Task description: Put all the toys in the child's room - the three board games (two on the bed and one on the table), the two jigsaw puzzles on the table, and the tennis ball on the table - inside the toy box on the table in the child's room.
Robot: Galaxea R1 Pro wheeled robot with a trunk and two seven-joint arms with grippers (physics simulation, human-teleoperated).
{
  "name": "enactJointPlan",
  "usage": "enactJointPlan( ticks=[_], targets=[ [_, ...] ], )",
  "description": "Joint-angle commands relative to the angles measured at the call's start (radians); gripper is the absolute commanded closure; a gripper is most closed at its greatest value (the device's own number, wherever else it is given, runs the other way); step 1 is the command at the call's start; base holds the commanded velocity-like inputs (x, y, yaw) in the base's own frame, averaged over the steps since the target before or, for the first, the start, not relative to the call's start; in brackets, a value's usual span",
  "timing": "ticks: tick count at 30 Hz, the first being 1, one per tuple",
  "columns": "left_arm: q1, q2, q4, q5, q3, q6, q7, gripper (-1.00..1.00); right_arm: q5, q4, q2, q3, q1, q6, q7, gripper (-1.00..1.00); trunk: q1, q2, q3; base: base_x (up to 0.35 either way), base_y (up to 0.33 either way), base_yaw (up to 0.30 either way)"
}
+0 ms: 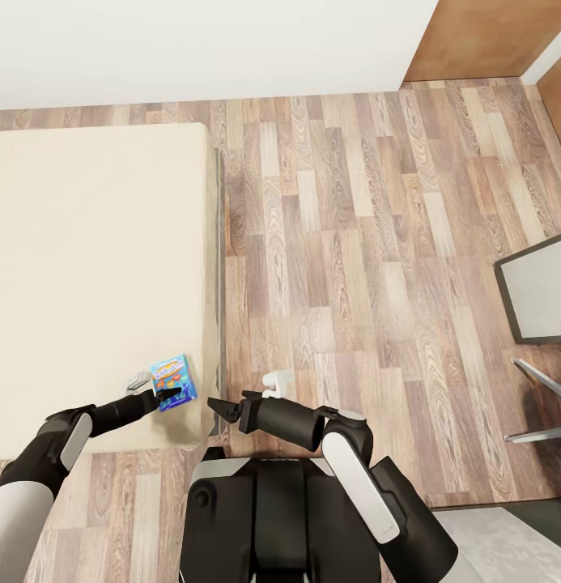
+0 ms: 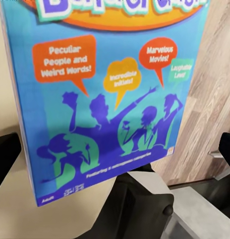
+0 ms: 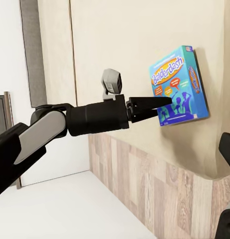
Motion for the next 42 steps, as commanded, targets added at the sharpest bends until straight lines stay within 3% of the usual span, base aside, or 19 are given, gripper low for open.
enactJointPlan(
  ticks=[1,37,42],
  targets=[
    [0.000,0.000,0.000,0.004,0.002,0.007,-0.002,-1.00,0.001,0.000,0.000,-0.001,0.000,0.005,0.003,-1.00,0.001,-0.001,-0.001,0.000,0.000,0.000],
    [-0.001,-0.002,0.000,0.008,0.001,0.006,-0.005,-1.00,0.001,0.000,0.000,-0.001,0.000,0.005,0.003,-1.00,0.001,-0.001,-0.001,0.000,0.000,0.000],
    [-0.001,-0.001,0.000,0.007,0.002,0.006,-0.028,-1.00,0.001,0.000,0.000,-0.001,0.000,0.005,0.003,-1.00,0.001,-0.001,-0.001,0.000,0.000,0.000]
  ],
)
